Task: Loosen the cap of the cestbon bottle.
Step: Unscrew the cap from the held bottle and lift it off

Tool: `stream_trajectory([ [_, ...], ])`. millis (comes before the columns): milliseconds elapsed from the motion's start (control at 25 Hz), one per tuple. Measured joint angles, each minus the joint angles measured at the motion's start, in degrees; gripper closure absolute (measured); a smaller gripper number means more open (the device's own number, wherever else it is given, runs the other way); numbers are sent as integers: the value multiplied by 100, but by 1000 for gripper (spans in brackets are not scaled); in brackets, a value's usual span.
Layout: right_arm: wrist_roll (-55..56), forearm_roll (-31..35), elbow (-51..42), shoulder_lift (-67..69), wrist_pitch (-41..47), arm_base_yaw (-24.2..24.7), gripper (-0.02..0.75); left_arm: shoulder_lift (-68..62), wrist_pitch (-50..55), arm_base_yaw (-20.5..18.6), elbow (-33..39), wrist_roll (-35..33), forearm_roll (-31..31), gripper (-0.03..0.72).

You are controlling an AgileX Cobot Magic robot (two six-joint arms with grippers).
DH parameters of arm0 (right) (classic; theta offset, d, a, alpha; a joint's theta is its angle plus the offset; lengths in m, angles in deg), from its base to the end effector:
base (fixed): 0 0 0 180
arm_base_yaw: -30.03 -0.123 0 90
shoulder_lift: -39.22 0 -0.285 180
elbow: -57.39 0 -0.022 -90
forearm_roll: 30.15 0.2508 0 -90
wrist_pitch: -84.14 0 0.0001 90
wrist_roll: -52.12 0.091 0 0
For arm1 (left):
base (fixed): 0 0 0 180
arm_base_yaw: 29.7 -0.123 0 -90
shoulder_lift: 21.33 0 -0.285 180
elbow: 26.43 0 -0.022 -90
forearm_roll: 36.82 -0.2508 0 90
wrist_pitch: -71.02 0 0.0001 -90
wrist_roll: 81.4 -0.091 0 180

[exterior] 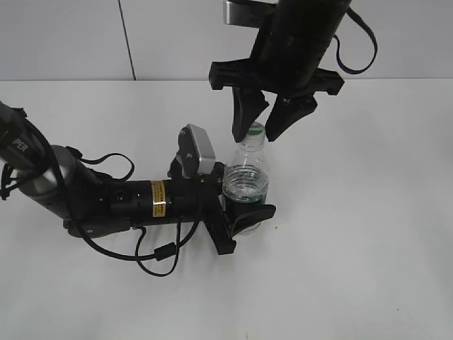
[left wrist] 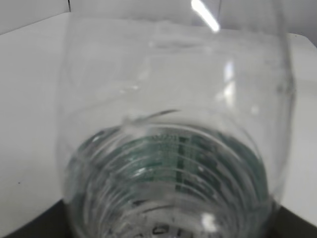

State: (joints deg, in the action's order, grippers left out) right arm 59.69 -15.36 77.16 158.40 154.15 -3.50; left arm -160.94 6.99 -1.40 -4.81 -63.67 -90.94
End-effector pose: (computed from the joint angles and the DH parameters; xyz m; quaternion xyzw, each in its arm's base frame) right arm 0.3273 0.2430 0.2659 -0.1900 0.9696 0.1487 0.0419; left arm 0.3004 -0.2370 0.0549 0.4796 0.6265 -0.3914 0.4736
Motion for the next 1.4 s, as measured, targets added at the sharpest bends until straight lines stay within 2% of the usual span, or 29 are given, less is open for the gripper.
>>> stream_trajectory([
  [80,-3,5,0,0,-3,0,428,0,0,0,0,0,0,283],
  [120,-3,5,0,0,-7,0,438,0,0,0,0,-2,0,283],
  [440,-250,5,0,-6,-7,0,438,0,0,0,0,-2,0,285],
  [520,-700,5,0,-6,-7,0,438,0,0,0,0,-2,0,285],
  [920,-4478,5,0,-10,-7,0,438,0,0,0,0,-24,-5,285],
  [1400,-6930,-13,0,-23,-7,0,441,0,0,0,0,-43,-17,286],
])
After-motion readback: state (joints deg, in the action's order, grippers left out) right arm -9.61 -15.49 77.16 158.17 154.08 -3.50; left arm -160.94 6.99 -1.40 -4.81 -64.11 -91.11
